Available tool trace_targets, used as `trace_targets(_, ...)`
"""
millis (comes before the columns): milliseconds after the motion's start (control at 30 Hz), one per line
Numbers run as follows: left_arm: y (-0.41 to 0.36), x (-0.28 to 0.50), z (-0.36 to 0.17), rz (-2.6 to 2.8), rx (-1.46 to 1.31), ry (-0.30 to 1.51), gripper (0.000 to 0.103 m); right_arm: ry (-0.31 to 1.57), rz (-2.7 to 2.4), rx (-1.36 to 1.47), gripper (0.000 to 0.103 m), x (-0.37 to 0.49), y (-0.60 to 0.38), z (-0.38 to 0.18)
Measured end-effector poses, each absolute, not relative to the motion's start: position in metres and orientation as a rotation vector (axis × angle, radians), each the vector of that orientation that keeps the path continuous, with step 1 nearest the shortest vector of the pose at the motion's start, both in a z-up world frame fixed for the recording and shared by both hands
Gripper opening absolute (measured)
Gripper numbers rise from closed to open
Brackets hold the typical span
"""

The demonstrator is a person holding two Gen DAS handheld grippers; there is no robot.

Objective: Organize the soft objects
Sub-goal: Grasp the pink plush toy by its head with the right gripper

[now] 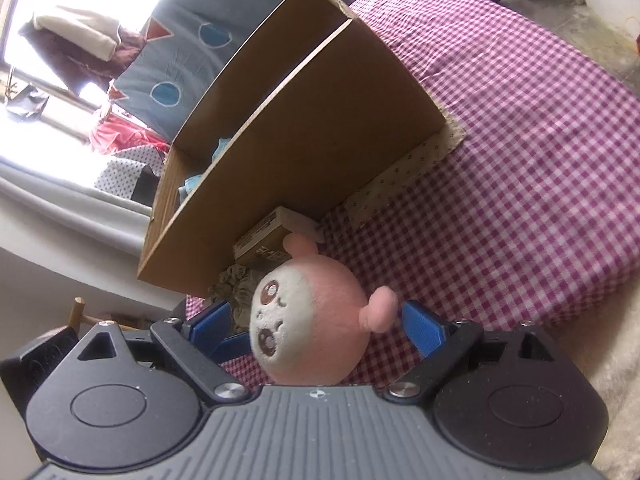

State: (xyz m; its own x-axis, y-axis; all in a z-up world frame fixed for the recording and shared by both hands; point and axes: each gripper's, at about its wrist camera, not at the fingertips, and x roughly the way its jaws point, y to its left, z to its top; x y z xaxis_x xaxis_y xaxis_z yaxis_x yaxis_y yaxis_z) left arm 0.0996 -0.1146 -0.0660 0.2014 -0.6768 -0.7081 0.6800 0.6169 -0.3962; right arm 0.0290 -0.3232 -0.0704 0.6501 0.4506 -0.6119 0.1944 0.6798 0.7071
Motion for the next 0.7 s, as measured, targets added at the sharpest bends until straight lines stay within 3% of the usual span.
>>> trace_targets(267,-0.133,0.104,-0.076,-0.893,0.068,1.013,0.094,0.902,0.211,0.821,0.092,0.044,-0.32,-0.087)
trace_targets(467,-0.143,0.11,-0.083,-0.863,0.097,1.025,0.094,0.905,0.274,0.864,0.074,0.055,-0.313,-0.099)
trace_targets(700,-0.146,0.11,-0.079,-0.87,0.091,1.05,0.094,0.88,0.293,0.885,0.072,0.043,-0.318,-0.082)
